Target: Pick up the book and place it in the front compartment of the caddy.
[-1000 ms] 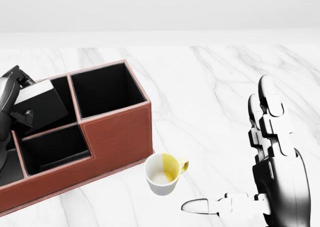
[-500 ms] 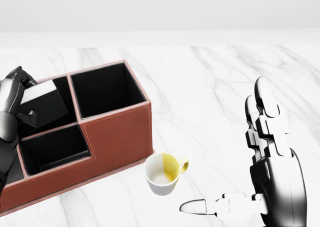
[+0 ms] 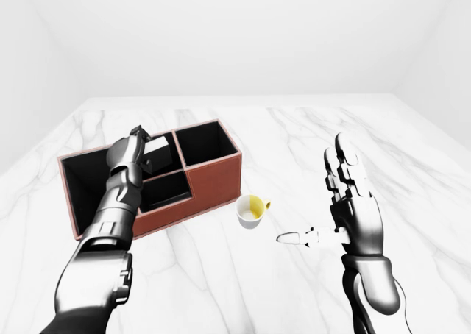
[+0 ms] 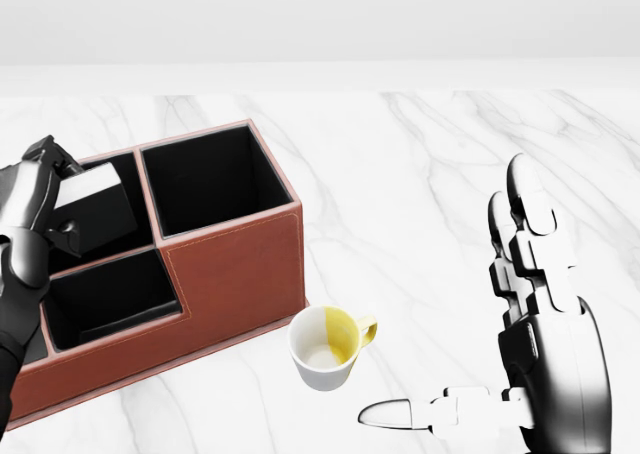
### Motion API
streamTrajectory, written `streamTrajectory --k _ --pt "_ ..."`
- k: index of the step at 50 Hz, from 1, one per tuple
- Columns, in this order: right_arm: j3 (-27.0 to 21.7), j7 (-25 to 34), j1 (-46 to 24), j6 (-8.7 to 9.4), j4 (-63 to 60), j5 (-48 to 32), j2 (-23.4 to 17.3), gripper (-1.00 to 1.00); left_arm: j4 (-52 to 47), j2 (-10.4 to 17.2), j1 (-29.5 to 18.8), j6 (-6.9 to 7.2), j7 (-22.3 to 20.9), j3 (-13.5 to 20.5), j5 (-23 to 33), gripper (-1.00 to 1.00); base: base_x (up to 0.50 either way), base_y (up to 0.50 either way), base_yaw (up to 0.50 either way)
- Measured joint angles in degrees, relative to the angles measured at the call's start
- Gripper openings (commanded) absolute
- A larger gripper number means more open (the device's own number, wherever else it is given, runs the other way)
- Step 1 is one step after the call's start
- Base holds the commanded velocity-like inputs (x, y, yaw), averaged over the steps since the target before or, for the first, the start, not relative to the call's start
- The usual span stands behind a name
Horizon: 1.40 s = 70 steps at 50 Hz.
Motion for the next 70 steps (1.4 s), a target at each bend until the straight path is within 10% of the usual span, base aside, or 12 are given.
streamTrajectory --k 35,36,39,70 --pt "0.31 -0.11 0.65 0.0 -1.44 -0.13 -0.06 0.97 6.52 -0.6 -2.22 -1.54 5.7 1.39 -2.77 -0.99 0.0 0.0 0.0" --pt "0.32 -0.12 0.66 0.0 -1.46 -0.13 -0.06 0.97 6.62 -0.63 -2.21 -1.58 5.88 1.47 -2.89 -0.95 0.0 0.0 -0.01" --pt "0.3 -0.12 0.69 0.0 -1.52 -0.12 -0.06 0.97 6.67 -0.53 -2.3 -1.62 6.45 1.76 -2.82 1.0 0.0 0.0 -0.01" --pt "0.23 -0.1 0.54 0.0 -1.49 0.06 -0.04 0.96 5.23 -0.56 -4.27 -1.9 7.61 0.71 -0.82 1.0 0.0 0.0 0.0"
